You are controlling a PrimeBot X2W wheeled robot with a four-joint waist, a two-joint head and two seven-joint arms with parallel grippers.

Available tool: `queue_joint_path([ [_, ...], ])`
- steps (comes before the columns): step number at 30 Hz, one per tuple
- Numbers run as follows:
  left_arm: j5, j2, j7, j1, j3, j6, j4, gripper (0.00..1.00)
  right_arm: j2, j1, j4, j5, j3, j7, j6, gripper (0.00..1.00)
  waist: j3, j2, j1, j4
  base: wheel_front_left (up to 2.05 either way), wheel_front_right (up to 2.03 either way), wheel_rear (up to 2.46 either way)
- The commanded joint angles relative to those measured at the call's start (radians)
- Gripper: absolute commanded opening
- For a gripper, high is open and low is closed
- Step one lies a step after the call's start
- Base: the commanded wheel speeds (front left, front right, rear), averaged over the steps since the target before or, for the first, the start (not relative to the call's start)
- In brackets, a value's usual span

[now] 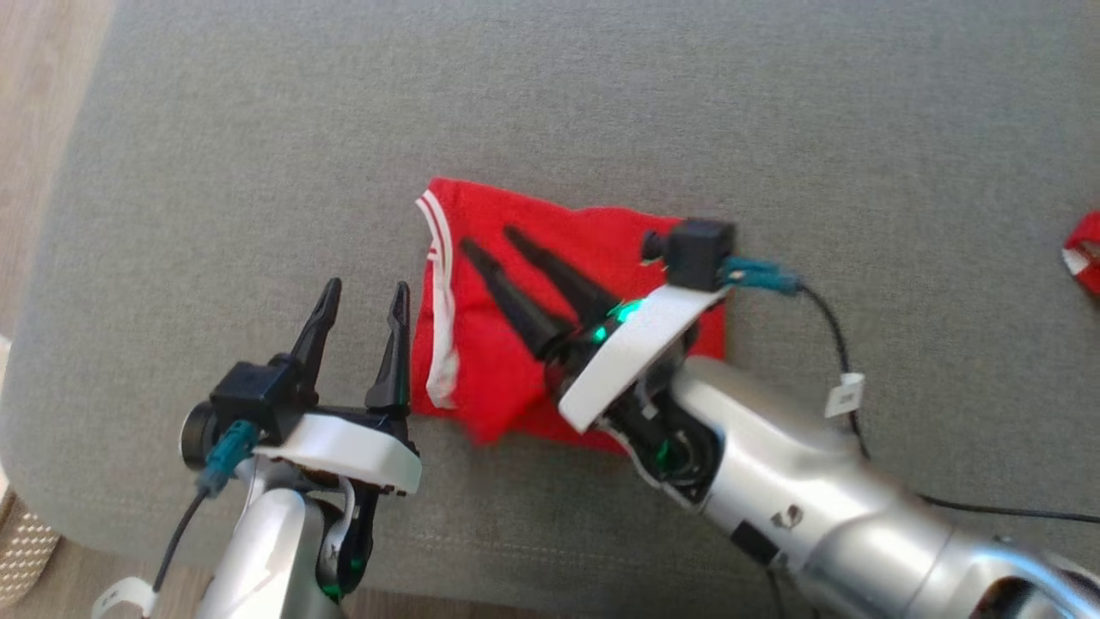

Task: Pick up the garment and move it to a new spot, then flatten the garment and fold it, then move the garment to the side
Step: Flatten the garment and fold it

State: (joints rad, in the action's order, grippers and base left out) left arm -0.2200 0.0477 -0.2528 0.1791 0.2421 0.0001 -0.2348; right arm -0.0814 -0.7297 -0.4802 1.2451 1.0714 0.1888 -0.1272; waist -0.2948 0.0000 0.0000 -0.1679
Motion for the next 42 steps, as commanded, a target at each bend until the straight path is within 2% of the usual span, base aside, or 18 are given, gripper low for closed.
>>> queue_joint_path([
  [1, 0.011, 0.004, -0.009, 0.026, -0.041, 0.003, 0.036, 1.0, 0.0, -0.015, 0.041, -0.003, -0.021, 0.025, -0.003, 1.0, 0.006, 0.0, 0.0, 0.011, 0.0, 0.0, 0.0],
  [8, 0.027, 0.007, -0.009, 0.008, -0.066, 0.005, 0.044, 1.0, -0.143, 0.017, 0.099, -0.084, -0.198, 0.071, -0.003, 1.0, 0.034, 0.0, 0.0, 0.052, 0.0, 0.0, 0.0],
  [15, 0.038, 0.022, -0.009, -0.009, -0.089, 0.008, 0.056, 1.0, -0.243, 0.19, 0.168, -0.336, -0.535, 0.073, -0.003, 1.0, 0.068, 0.0, 0.0, 0.088, 0.0, 0.0, 0.0],
  [17, 0.039, 0.028, -0.009, -0.015, -0.094, 0.01, 0.059, 1.0, -0.256, 0.257, 0.186, -0.397, -0.627, 0.073, -0.003, 1.0, 0.078, 0.0, 0.0, 0.096, 0.0, 0.0, 0.0],
  [18, 0.039, 0.028, -0.009, -0.015, -0.094, 0.01, 0.059, 1.0, -0.256, 0.257, 0.186, -0.397, -0.627, 0.073, -0.003, 1.0, 0.078, 0.0, 0.0, 0.096, 0.0, 0.0, 0.0],
  [19, 0.039, 0.034, -0.009, -0.021, -0.099, 0.011, 0.062, 1.0, -0.261, 0.323, 0.212, -0.446, -0.713, 0.073, -0.003, 1.0, 0.089, 0.0, 0.0, 0.103, 0.0, 0.0, 0.0],
  [20, 0.039, 0.038, -0.009, -0.025, -0.101, 0.011, 0.063, 1.0, -0.266, 0.356, 0.222, -0.477, -0.75, 0.073, -0.003, 1.0, 0.095, 0.0, 0.0, 0.106, 0.0, 0.0, 0.0],
  [25, 0.04, 0.053, -0.009, -0.044, -0.106, 0.014, 0.063, 1.0, -0.244, 0.507, 0.305, -0.634, -0.902, 0.046, -0.003, 1.0, 0.124, 0.0, 0.0, 0.119, 0.0, 0.0, 0.0],
  [28, 0.038, 0.056, -0.009, -0.053, -0.106, 0.015, 0.062, 1.0, -0.219, 0.561, 0.349, -0.702, -0.949, 0.023, -0.003, 1.0, 0.136, 0.0, 0.0, 0.121, 0.0, 0.0, 0.0],
  [30, 0.032, 0.06, -0.006, -0.068, -0.104, 0.013, 0.062, 1.0, -0.176, 0.637, 0.416, -0.797, -1.005, -0.024, -0.003, 1.0, 0.155, 0.0, 0.0, 0.121, 0.0, 0.0, 0.0],
  [35, 0.026, 0.069, 0.005, -0.099, -0.101, 0.015, 0.062, 1.0, -0.124, 0.723, 0.506, -0.903, -1.047, -0.087, -0.003, 1.0, 0.188, 0.0, 0.0, 0.124, 0.0, 0.0, 0.0],
  [42, 0.022, 0.085, 0.029, -0.136, -0.093, 0.013, 0.072, 1.0, -0.087, 0.791, 0.572, -0.967, -1.056, -0.14, -0.003, 1.0, 0.235, 0.0, 0.0, 0.128, 0.0, 0.0, 0.0],
])
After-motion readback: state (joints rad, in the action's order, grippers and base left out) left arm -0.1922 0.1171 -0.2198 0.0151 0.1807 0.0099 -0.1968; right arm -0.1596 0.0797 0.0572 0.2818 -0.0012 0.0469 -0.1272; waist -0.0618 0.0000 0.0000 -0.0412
